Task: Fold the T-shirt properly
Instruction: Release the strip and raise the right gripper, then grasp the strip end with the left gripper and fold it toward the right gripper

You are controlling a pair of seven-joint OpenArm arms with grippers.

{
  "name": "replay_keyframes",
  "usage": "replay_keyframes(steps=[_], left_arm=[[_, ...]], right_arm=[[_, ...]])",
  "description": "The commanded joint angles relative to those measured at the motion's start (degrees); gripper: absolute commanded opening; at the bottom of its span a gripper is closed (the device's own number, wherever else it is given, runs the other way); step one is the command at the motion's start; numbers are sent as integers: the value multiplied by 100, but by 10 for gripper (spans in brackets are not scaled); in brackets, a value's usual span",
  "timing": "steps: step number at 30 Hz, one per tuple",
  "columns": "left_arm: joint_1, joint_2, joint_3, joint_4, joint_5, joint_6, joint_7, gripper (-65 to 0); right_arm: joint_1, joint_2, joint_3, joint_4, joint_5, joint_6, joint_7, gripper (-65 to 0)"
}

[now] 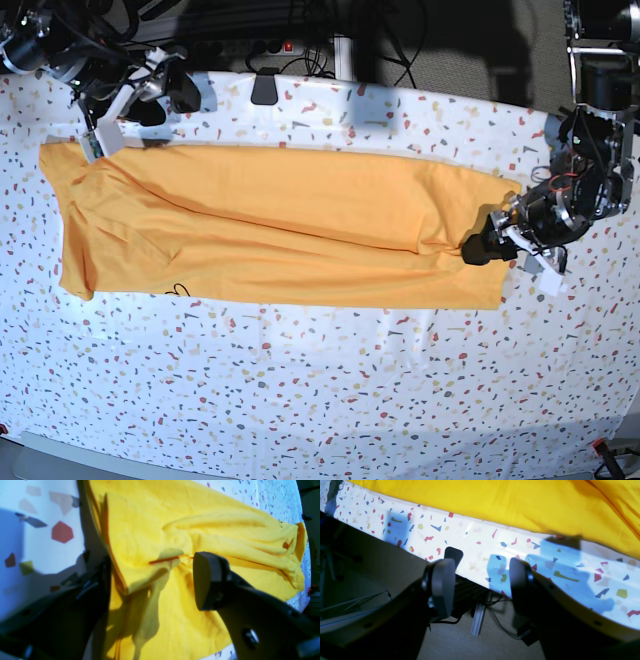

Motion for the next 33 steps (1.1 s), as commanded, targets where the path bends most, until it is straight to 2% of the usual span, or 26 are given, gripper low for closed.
replay_keyframes(steps=[1, 3, 6, 7, 11, 14, 21, 26, 33], left_arm=[[-17, -22, 26, 11, 133, 42, 262, -267], [-17, -22, 26, 11, 133, 42, 223, -365], [-26, -20, 26, 17, 131, 44, 61, -608], [-35, -20, 26, 20, 131, 44, 13, -650], [-151, -20, 26, 31, 133, 44, -33, -650], [-249, -15, 26, 144, 131, 46, 136, -650], [-264, 111, 26, 1316, 133, 44, 678, -650], [-157, 723, 33, 2210, 157, 44, 973, -650], [131, 1998, 37, 2653, 1121, 87, 848, -650]], right_arm=[[0, 48, 39, 111, 118, 25, 85, -310], [-2, 48, 39, 111, 120, 25, 85, -310], [-2, 48, 39, 111, 120, 25, 85, -310], [0, 46, 39, 111, 120, 25, 85, -310], [-2, 46, 39, 111, 120, 25, 85, -310], [0, 46, 39, 111, 120, 25, 87, -310], [0, 46, 39, 111, 122, 25, 90, -310], [0, 46, 39, 111, 157, 25, 94, -310], [0, 46, 39, 111, 160, 25, 94, -310]])
